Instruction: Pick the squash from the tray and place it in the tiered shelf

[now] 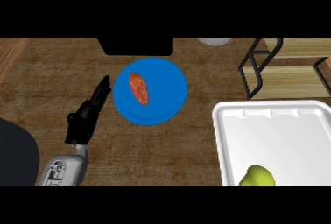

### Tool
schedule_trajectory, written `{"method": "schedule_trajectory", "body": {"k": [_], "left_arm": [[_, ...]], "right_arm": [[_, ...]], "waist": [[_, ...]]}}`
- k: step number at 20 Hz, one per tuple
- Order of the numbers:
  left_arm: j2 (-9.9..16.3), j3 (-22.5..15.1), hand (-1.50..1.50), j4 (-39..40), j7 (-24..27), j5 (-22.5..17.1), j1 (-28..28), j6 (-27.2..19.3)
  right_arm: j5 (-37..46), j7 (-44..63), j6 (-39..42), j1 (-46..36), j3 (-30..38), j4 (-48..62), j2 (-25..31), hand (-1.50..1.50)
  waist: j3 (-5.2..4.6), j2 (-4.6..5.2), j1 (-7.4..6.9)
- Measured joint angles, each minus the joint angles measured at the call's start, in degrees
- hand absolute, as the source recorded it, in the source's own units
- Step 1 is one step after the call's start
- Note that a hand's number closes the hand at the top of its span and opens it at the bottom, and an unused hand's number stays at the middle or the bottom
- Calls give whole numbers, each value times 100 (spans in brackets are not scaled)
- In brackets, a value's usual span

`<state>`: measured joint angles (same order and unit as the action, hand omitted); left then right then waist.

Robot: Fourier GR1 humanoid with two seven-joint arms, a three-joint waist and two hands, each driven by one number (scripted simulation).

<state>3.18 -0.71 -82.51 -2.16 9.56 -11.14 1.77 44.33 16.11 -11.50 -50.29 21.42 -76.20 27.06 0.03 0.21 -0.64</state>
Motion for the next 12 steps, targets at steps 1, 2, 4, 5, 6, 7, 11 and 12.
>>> {"method": "schedule_trajectory", "body": {"k": [1, 2, 4, 5, 6, 7, 11, 12], "left_arm": [[-20, -3, 0, 36, 15, 5, -12, -14], [-8, 11, 0, 108, 93, -5, -17, 10], [41, 29, 0, 40, 44, -27, 5, 59], [7, 9, 0, 45, 7, -7, -40, 29], [-52, -39, 0, 44, 36, 30, 12, -18], [-48, -53, 0, 12, 91, 23, 103, 1], [16, 0, 0, -68, 68, -9, 137, 33], [-7, -29, 0, -83, 100, 15, 178, 12]], "right_arm": [[-80, -158, -134, -8, 42, 165, -27, 150], [-185, -296, -164, -106, 105, 363, 44, 150], [-338, -532, -258, -197, 193, 704, 135, 150], [-419, -641, -277, -266, 237, 883, 201, 150], [-487, -776, -315, -304, 275, 1066, 256, 150], [-526, -866, -344, -412, 288, 1282, 311, 150], [43, -500, -635, -267, 167, 1616, 536, -150], [170, -394, -751, -300, 181, 1773, 594, -150]], "waist": [[-1, -1, 1], [0, 2, 0], [-2, -2, -3], [-1, -3, -1], [-2, -3, -2], [-1, -2, -11], [-9, -5, 5], [-7, -1, -8]]}}
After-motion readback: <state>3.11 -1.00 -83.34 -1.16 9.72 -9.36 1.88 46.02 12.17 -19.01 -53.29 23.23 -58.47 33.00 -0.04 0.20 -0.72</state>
